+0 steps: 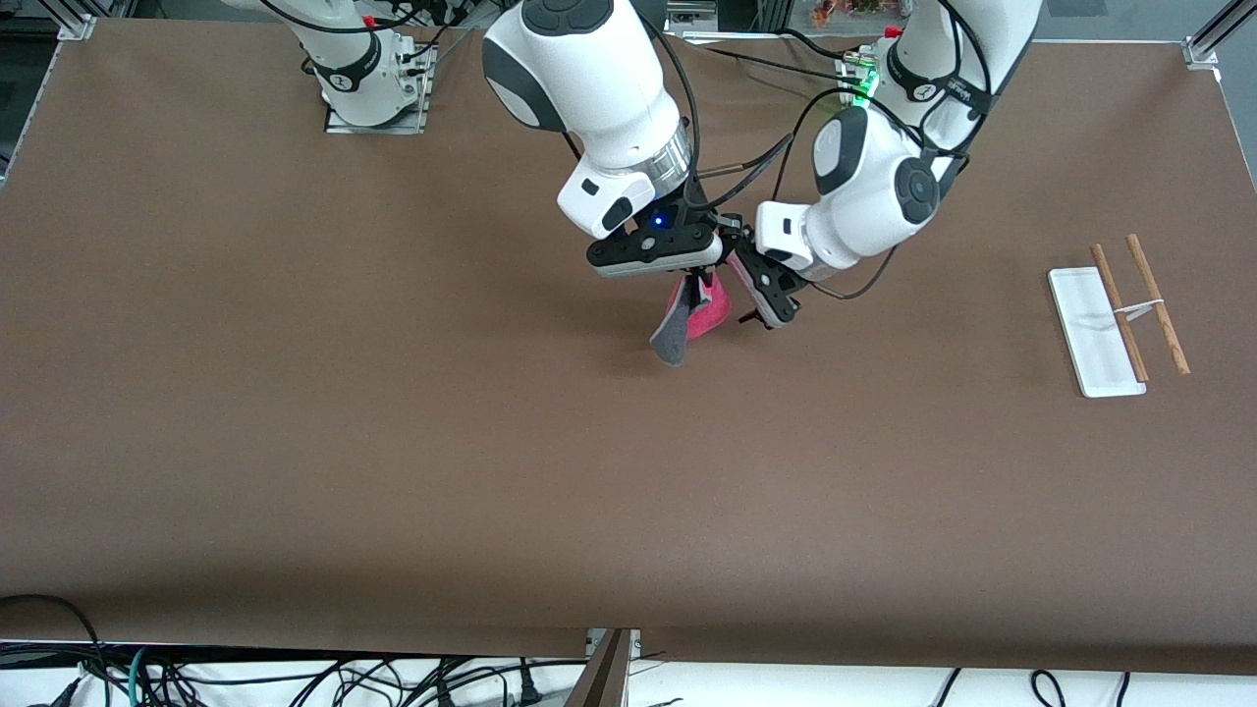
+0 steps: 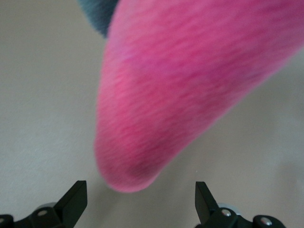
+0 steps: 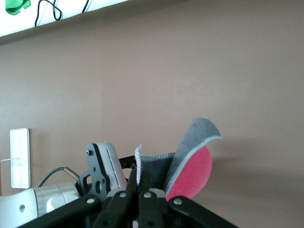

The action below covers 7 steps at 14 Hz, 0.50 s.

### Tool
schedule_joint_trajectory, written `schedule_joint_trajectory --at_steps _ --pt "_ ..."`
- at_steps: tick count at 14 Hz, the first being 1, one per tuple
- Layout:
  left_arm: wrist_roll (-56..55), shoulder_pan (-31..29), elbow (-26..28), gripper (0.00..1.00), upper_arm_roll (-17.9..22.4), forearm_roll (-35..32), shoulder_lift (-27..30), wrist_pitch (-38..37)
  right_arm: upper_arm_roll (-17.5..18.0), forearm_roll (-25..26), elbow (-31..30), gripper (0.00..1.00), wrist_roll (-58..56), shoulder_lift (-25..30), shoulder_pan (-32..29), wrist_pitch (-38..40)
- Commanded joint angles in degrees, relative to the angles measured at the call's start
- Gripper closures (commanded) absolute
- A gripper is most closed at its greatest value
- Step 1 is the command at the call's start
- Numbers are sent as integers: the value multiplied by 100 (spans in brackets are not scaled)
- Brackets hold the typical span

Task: Pass towel and hang on rack
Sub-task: 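Grasp the towel with the left gripper beside the right gripper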

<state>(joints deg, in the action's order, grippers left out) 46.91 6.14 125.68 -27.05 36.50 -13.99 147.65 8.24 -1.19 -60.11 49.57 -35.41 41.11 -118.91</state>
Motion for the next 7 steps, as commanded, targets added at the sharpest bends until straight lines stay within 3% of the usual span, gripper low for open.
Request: schedule_joint_trajectory --at_steps 1,6,7 --pt "196 -16 -17 0 -2 252 133 62 -24 -48 43 100 62 43 37 34" --pt "249 -16 -228 0 -2 252 54 62 -24 -48 43 100 53 43 28 43" --pt "249 -7 -237 5 -2 253 45 62 -24 -48 43 100 44 51 20 52"
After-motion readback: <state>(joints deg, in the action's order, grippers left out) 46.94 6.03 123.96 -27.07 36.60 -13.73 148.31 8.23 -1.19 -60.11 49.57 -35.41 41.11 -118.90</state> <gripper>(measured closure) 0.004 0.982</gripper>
